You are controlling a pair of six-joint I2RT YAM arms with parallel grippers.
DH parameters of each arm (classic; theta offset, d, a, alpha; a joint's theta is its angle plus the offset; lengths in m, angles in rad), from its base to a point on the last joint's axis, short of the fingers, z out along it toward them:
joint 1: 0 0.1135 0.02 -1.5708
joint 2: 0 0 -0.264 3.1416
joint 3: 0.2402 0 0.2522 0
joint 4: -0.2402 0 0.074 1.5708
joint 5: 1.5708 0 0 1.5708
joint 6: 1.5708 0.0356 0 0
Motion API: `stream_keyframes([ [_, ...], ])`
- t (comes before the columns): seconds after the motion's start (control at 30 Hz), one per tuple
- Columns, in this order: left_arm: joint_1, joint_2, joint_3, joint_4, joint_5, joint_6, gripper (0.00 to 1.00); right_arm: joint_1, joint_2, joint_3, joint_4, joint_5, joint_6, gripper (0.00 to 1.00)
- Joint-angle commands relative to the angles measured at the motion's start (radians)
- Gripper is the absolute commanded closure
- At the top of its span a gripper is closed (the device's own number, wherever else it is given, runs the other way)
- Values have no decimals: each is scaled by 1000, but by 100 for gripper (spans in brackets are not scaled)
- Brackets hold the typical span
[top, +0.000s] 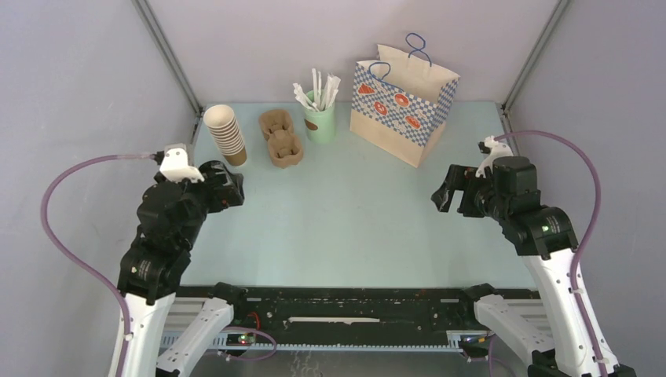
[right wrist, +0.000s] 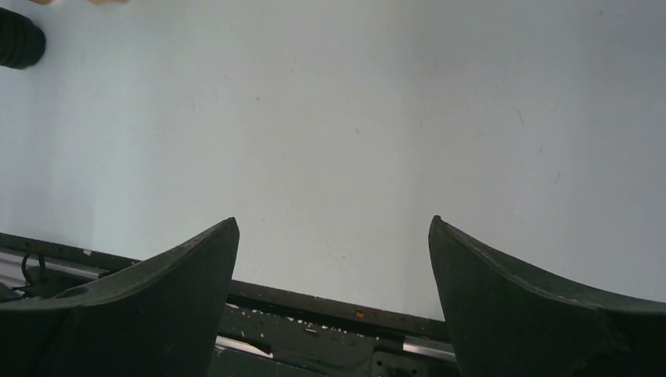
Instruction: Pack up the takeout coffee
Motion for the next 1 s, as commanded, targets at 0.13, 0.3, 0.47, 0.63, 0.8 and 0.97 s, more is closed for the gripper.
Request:
stream_keyframes([
  [0.13,8,25,-111,58,118,-82,0,33,-18,-81,76,29,66,1],
  [0.3,8,78,-158,92,120,-183,0,53,-13,-96,87,25,67,1],
  [0.47,9,174,-222,187,73,-362,0,59,-8,-108,109,-6,70,1],
  [0.63,19,354,-228,309,68,-449,0,63,3,-113,113,-49,70,0],
  [0.8,33,483,-243,456,77,-489,0,66,2,-127,106,-74,58,0],
  [0.97,109,499,-307,562,54,-546,0,67,19,-129,112,-118,62,0],
])
